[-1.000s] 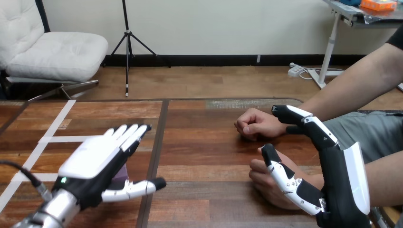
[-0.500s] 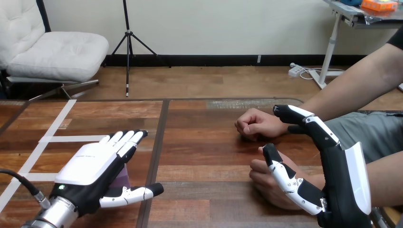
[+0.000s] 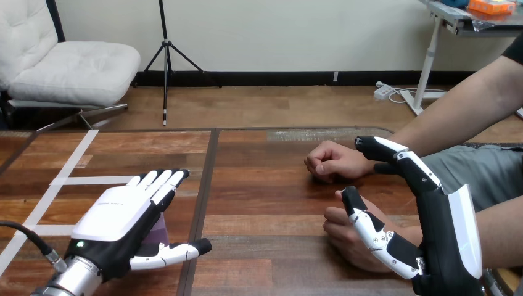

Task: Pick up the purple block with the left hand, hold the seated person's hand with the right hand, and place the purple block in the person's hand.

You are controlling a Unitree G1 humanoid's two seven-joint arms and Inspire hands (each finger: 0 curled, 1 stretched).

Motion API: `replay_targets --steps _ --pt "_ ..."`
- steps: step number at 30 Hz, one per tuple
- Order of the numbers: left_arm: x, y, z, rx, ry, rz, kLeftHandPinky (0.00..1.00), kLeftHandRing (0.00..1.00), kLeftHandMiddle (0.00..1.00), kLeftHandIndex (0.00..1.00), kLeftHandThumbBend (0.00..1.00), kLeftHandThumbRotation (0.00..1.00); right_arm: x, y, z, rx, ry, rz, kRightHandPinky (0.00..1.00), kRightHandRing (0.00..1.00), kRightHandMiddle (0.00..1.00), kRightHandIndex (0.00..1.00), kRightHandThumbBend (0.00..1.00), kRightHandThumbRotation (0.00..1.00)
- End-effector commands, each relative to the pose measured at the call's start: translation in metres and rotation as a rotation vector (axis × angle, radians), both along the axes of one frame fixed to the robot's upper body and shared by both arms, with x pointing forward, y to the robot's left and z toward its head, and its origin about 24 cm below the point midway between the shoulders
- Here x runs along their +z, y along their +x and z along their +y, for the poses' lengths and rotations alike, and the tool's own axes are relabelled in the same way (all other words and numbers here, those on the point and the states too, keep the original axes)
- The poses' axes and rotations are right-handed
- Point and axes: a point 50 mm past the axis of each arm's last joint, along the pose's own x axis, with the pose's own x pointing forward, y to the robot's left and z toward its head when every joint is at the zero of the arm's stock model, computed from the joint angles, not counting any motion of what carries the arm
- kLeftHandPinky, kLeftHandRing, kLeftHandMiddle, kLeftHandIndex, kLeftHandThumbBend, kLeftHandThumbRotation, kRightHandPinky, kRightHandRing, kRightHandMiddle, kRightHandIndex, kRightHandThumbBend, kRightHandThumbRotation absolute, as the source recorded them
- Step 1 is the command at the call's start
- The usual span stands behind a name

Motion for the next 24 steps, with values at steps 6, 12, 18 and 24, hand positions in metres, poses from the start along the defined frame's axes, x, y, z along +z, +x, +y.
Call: replay_targets --steps 6,12,18,24 --pt "0.0048 0.0087 -0.0003 0.004 0.002 -0.035 1.00 1.00 1.00 1.00 0.76 0.91 0.0173 0.0068 0.0002 0.022 -0.011 -0.088 0.70 0.76 0.76 0.75 0.40 0.35" --pt "0.0028 0.0084 0.0004 0.013 0.008 -0.028 1.00 1.00 1.00 1.00 0.76 0.91 0.0175 0.0070 -0.0001 0.022 -0.012 -0.090 0.70 0.76 0.76 0.75 0.40 0.36" --pt "0.0009 0.0083 0.0009 0.017 0.011 -0.028 1.00 1.00 1.00 1.00 0.76 0.90 0.0179 0.0071 0.0000 0.021 -0.011 -0.089 0.70 0.76 0.76 0.75 0.40 0.36" --pt "-0.0001 0.0084 0.0006 0.019 0.009 -0.030 1.00 0.99 1.00 1.00 0.75 0.90 0.0181 0.0070 -0.0003 0.024 -0.010 -0.087 0.70 0.76 0.76 0.75 0.40 0.36"
